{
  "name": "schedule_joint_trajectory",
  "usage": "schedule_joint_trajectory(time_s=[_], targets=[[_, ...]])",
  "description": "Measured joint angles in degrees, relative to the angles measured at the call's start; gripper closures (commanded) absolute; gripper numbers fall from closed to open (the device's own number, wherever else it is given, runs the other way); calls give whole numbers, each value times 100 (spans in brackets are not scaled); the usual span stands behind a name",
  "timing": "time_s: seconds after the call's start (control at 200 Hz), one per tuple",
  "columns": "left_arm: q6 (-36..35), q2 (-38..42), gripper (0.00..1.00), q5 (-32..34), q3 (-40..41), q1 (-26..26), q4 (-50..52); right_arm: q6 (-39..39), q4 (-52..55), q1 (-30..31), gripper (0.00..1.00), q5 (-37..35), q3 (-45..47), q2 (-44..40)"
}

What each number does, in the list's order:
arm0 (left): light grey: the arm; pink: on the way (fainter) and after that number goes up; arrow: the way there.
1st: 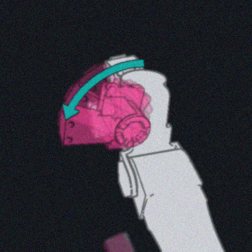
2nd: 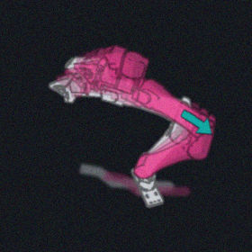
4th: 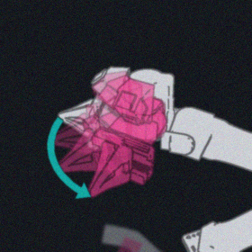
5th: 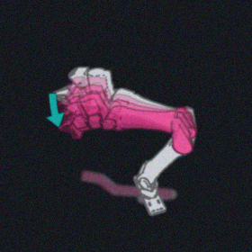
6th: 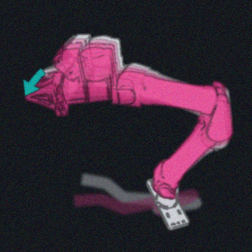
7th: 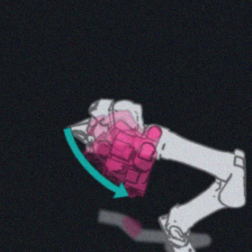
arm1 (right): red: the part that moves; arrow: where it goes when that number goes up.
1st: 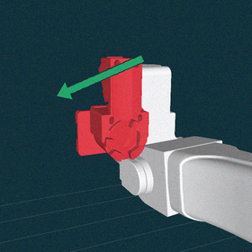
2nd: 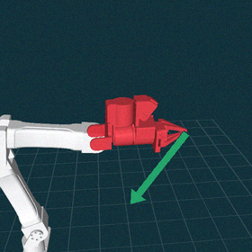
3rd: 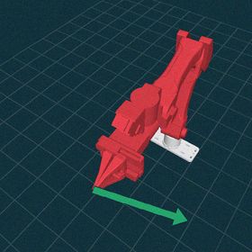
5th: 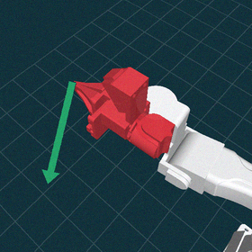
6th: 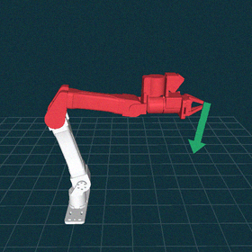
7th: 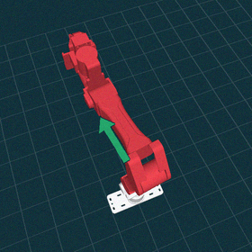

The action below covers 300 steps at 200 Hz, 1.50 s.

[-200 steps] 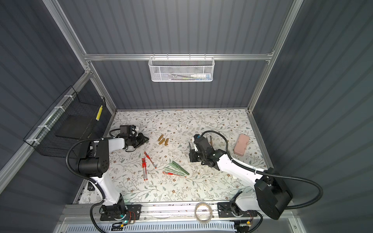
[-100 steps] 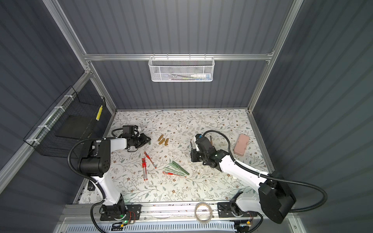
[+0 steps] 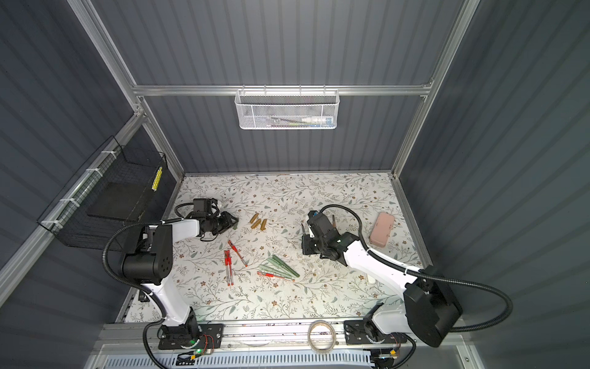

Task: Remove pen caps from pens
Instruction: Place the pen cap at the top-left of the table, then place the pen at the center of the table.

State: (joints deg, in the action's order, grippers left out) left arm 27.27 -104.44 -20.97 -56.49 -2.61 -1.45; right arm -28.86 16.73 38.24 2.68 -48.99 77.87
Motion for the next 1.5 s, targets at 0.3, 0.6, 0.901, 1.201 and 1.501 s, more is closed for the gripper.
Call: schedule_joint_trajectory(time_s=[0.3,0.6,0.901,1.201,1.501], targets=[[-350,848,33,31,61,2,68,4,31,-306,100,57,-605,1130],[-472,920,22,-238,-111,225,190,127,227,-468,100,-13,-1523,2350],[-481,973,10,-439,-166,348,278,225,590,-501,98,-409,-2000,3060],[-483,975,3,-483,-170,385,326,256,699,-656,88,-678,-2350,3440],[-481,1008,2,-483,-170,422,354,286,706,-656,77,-750,-2341,3436]])
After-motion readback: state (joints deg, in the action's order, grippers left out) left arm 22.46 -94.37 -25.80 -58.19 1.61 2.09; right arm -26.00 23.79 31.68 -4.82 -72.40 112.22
